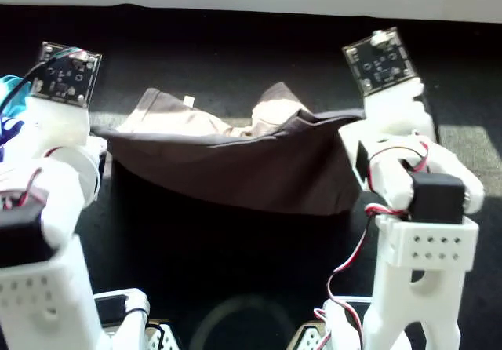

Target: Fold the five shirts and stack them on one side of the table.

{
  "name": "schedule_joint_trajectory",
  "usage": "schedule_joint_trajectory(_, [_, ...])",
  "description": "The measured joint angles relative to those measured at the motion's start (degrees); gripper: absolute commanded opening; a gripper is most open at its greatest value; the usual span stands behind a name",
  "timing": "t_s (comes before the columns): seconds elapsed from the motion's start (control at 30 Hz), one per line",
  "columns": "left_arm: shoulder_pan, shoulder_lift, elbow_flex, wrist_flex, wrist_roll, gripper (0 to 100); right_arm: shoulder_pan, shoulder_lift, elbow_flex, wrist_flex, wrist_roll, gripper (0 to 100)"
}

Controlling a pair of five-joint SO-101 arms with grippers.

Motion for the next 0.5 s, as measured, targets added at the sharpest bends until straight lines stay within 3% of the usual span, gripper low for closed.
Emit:
schedule_joint_trajectory(0.27, [-0.3, -6.9, -14.2, 2.8, 2.3, 1, 3.3, -0.4, -23.9, 2.6, 0.0, 0.5])
schedule_joint_trajectory(0.5, [-2.7, -7.0, -17.6, 3.5, 2.7, 1, 6.9, -1.4, -41.2, 3.7, 0.0, 0.5])
